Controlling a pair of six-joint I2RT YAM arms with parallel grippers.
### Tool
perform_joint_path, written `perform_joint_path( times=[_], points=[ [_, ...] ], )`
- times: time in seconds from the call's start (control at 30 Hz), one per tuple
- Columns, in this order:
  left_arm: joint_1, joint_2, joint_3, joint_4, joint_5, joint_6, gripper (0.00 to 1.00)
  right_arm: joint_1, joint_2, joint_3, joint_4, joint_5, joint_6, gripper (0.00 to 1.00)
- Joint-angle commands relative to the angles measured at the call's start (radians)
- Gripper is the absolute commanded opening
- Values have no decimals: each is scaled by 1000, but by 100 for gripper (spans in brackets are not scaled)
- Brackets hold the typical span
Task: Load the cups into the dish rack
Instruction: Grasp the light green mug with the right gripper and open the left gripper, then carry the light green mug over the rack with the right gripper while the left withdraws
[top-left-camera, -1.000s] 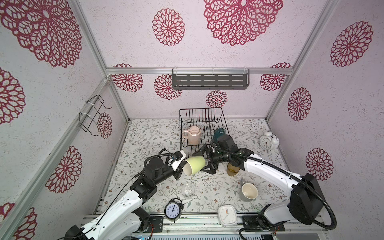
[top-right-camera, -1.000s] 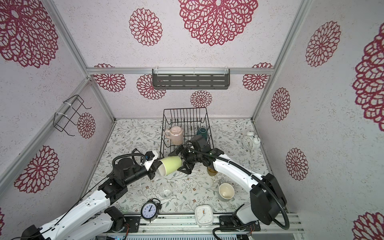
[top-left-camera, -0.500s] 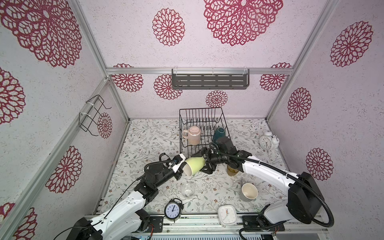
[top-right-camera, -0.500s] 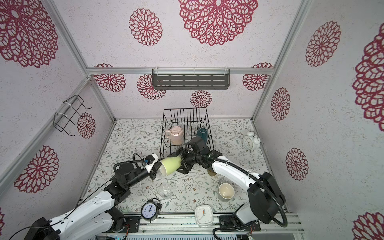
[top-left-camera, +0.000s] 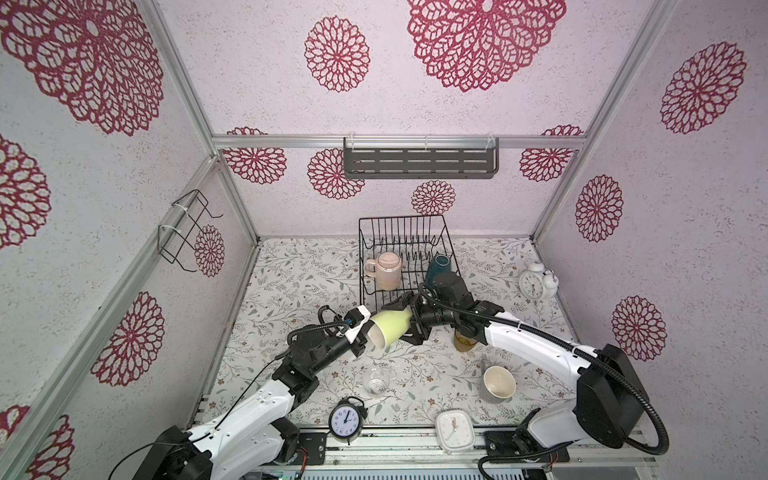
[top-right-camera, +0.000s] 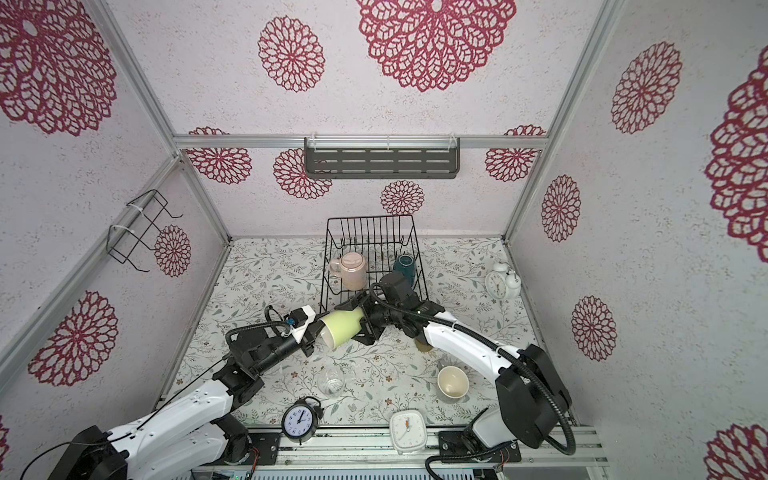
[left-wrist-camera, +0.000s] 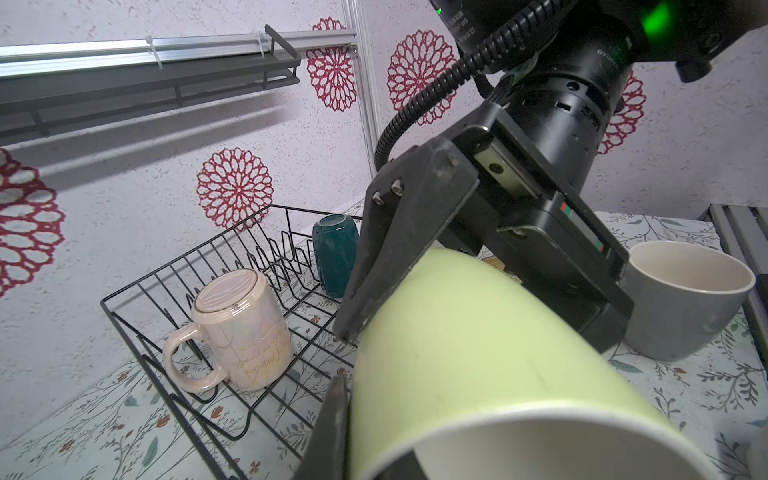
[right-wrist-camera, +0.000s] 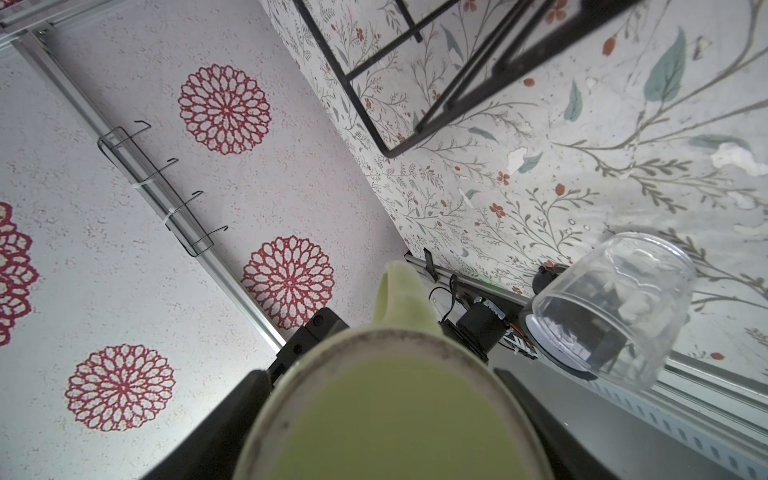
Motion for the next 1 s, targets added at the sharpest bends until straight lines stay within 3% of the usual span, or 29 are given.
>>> perform_joint_path(
  times=[0.0, 0.07, 0.17, 0.37, 0.5, 0.63, 0.83, 0.9, 0.93, 0.97],
  points=[
    [7, 4, 14, 144, -11, -43, 22, 3, -31, 1, -3, 10, -46, 62],
    [8, 9, 14, 143, -16, -55, 28, -10, -23, 17, -19, 31, -89, 60],
    [10, 8, 10, 141, -19, -61, 51, -39, -3, 79, -81, 84, -193, 60],
    [14, -38, 12, 69, -14, -50, 56, -85, 4, 231, -293, 270, -421, 60],
    [18, -82, -27, 61, -34, -50, 60, -135, -8, 241, -290, 304, -473, 57],
    [20, -118, -61, 56, -80, -69, 66, -172, 19, 289, -289, 354, -610, 51],
    [27, -157, -104, 30, -166, -164, 75, -176, 77, 397, -364, 633, -899, 49],
    [32, -173, -106, -4, -227, -228, 87, -175, 90, 402, -338, 702, -987, 49],
    [38, -182, -106, -29, -283, -284, 99, -175, 99, 402, -314, 726, -1036, 49],
    [43, -189, -103, -56, -353, -340, 97, -175, 110, 402, -292, 744, -1085, 49]
  ],
)
